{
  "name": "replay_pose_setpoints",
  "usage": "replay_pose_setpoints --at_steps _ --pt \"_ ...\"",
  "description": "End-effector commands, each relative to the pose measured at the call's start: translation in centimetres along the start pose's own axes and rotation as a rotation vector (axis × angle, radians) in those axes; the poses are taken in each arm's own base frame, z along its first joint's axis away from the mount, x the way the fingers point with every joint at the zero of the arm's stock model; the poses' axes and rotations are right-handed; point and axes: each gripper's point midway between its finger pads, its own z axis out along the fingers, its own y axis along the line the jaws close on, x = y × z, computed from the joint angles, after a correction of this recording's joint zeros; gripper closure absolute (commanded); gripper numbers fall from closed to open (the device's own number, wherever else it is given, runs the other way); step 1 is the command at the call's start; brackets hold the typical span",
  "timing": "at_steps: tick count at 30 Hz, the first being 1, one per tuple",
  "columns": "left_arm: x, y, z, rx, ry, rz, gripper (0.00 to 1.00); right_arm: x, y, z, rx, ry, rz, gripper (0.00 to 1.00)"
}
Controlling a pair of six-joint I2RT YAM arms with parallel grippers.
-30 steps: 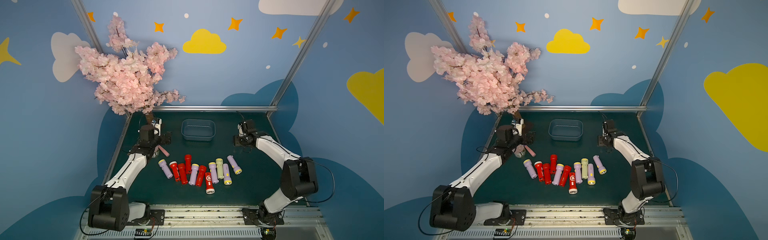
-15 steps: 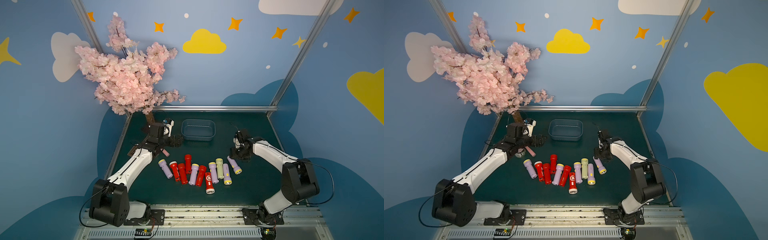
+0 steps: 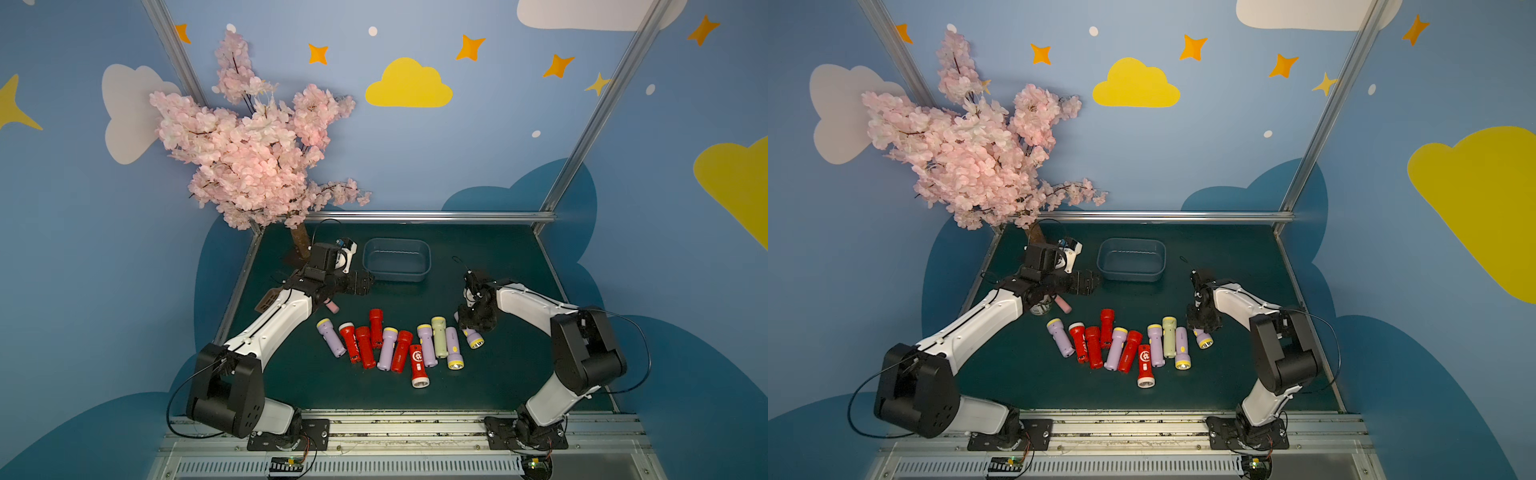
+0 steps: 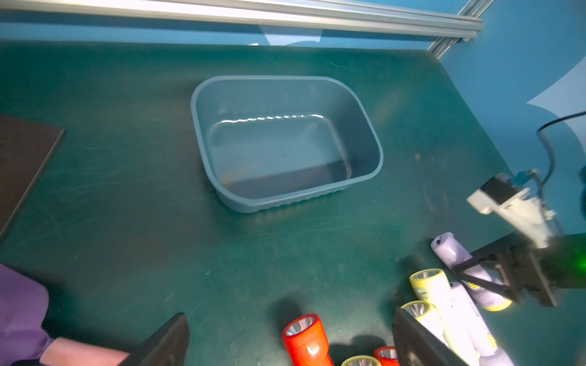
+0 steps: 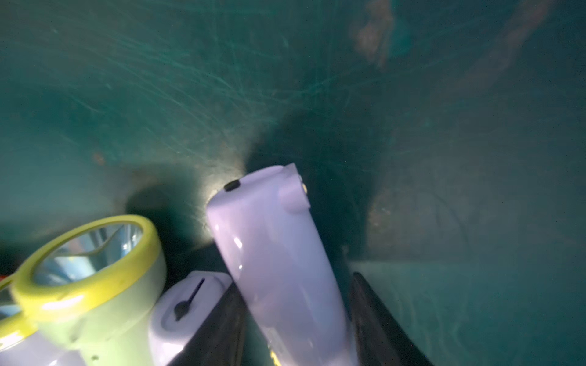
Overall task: Put the flashlights into the storage boxes
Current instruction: Pick up the flashlight from the center of the board.
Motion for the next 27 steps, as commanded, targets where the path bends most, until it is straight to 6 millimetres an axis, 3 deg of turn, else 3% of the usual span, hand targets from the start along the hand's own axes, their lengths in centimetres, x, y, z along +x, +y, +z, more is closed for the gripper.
replay_pose_setpoints --at_steps 1,7,14,22,27 --pt "-0.5 -0.8 -0.1 0.022 0.008 0.02 0.01 0.1 -0.2 0.6 0.022 0.019 0.01 0.5" --pt "-0.1 -1.2 -0.2 0.028 0.019 0.035 0.01 -0.5 -0.2 0.7 0.038 0.024 0.01 0.66" --pt "-0.2 -1.2 -0.4 0.022 0.018 0.049 0.01 -2.3 0.4 -1.6 0.048 -0.036 -0.015 0.67" --pt "-0.8 -1.5 -0.4 0.033 0.007 0.039 0.01 -6.3 2.2 -5.1 0.034 -0.11 -0.05 0.67" --pt "-1.5 -2.8 -0.3 0.084 0.002 0.031 0.01 -9.1 3.7 -6.7 0.002 -0.161 -0.067 0.67"
